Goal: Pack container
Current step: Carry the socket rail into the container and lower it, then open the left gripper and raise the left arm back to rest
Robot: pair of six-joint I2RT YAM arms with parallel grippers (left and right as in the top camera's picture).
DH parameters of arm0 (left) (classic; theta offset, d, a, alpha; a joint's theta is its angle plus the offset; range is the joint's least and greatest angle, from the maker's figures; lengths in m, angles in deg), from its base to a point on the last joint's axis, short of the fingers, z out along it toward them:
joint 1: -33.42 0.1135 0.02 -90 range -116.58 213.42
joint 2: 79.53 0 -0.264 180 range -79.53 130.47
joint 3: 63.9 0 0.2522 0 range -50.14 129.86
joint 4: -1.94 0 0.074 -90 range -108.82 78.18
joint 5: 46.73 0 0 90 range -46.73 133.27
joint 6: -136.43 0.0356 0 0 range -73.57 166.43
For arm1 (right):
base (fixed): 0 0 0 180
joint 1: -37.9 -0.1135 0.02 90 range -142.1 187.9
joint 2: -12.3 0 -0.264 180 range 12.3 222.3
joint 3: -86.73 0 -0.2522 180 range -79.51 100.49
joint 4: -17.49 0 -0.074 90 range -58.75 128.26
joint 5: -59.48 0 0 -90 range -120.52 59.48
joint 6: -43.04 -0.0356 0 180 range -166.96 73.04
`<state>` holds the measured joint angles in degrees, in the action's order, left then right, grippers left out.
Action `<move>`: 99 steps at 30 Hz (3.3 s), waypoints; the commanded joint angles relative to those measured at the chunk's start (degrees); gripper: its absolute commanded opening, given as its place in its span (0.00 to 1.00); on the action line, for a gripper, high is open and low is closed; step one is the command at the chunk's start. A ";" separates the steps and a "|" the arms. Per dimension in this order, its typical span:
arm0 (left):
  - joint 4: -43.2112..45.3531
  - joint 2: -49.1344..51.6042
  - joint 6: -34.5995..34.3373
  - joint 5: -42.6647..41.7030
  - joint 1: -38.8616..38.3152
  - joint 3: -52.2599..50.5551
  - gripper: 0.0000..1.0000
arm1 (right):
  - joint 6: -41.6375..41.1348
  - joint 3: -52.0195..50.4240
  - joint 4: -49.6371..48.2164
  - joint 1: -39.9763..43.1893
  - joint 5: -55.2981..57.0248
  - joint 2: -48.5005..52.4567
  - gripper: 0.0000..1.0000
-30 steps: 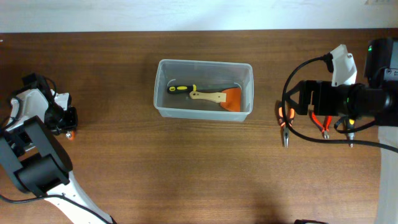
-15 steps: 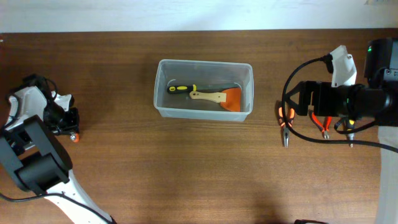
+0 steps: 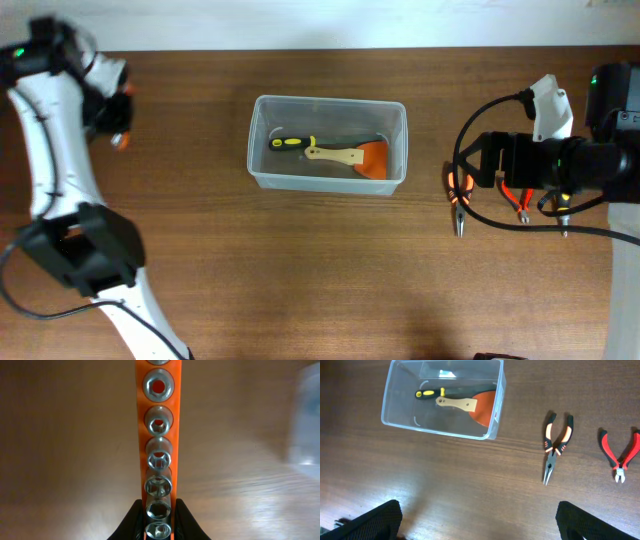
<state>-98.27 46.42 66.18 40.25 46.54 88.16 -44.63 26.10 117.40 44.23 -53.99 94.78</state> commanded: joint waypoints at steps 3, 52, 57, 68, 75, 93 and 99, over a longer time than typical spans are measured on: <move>-1.16 -3.85 11.89 -1.29 -14.53 10.16 0.02 | 0.20 0.48 0.00 -0.31 -0.76 -0.13 0.99; 15.02 10.12 54.27 -2.32 -41.33 -11.56 0.04 | 0.24 0.48 0.52 -0.31 -0.72 -0.13 0.99; 15.87 10.43 54.27 -6.86 -42.16 -12.96 0.03 | 0.22 0.48 0.48 -0.31 -0.72 -0.13 0.99; 16.65 13.70 54.45 -6.60 -44.65 -13.55 0.02 | 0.22 0.48 0.90 -0.31 -0.72 -0.13 0.99; 17.68 13.70 54.16 -6.05 -44.74 -13.55 0.02 | 0.22 0.48 1.09 -0.31 -0.72 -0.13 0.99; 17.86 11.47 30.05 -0.22 -44.46 -2.71 0.99 | 0.22 0.48 1.33 -0.31 -0.72 -0.13 0.99; 17.86 8.79 19.85 0.15 -44.48 9.99 0.99 | 0.22 0.48 1.53 -0.31 -0.72 -0.13 0.99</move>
<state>-80.24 59.73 95.09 39.98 1.89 92.88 -44.61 26.10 118.74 44.23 -53.99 94.78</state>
